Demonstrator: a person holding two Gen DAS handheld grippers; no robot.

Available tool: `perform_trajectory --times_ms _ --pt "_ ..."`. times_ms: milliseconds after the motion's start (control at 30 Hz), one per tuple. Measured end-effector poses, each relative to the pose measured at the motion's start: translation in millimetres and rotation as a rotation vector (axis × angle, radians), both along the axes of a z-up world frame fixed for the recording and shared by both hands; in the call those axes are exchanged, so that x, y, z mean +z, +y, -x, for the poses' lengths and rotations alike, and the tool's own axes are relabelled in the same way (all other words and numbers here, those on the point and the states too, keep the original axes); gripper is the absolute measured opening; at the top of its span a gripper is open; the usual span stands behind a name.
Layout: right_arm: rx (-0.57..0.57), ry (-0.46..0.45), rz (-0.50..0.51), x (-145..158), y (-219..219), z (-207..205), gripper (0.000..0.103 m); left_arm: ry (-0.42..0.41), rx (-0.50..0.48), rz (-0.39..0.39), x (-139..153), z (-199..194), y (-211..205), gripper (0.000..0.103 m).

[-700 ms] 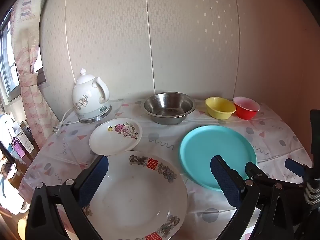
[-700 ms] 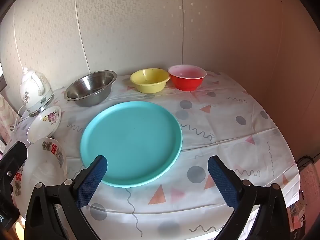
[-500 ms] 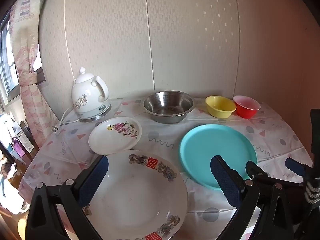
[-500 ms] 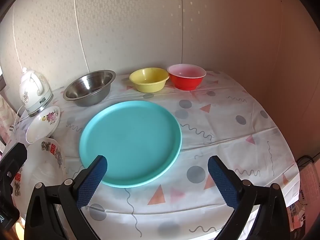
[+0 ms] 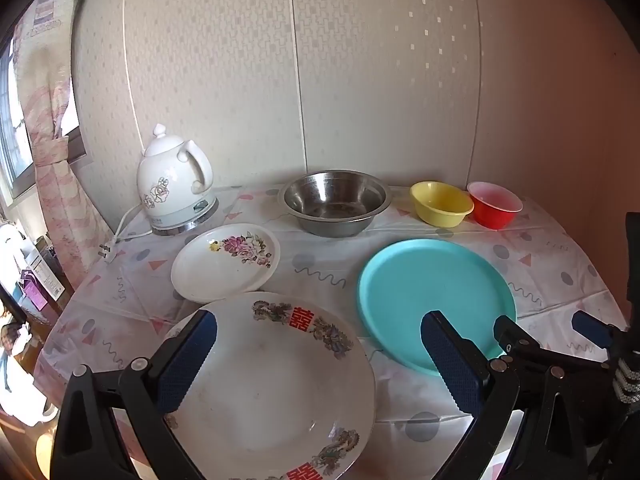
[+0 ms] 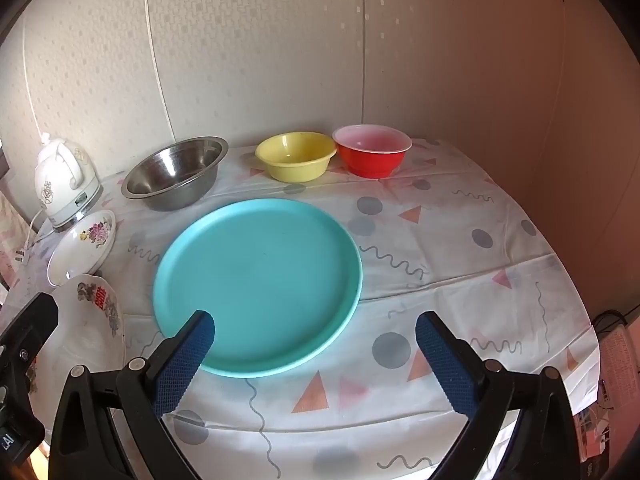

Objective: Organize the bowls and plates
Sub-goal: 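Move the right gripper toward the teal plastic plate rim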

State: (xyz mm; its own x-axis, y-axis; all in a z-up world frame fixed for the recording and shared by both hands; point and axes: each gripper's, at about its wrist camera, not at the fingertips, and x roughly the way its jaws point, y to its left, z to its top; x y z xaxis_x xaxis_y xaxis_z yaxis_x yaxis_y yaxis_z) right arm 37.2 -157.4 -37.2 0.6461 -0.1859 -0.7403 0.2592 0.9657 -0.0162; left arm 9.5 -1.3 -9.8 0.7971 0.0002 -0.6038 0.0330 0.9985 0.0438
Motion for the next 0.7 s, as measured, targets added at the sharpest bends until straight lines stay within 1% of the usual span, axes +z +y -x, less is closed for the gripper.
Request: perform_trajectory --times_ms 700 --pt "0.004 -0.033 0.036 4.8 -2.2 2.7 0.102 0.04 -0.004 0.002 -6.3 -6.1 -1.1 0.103"
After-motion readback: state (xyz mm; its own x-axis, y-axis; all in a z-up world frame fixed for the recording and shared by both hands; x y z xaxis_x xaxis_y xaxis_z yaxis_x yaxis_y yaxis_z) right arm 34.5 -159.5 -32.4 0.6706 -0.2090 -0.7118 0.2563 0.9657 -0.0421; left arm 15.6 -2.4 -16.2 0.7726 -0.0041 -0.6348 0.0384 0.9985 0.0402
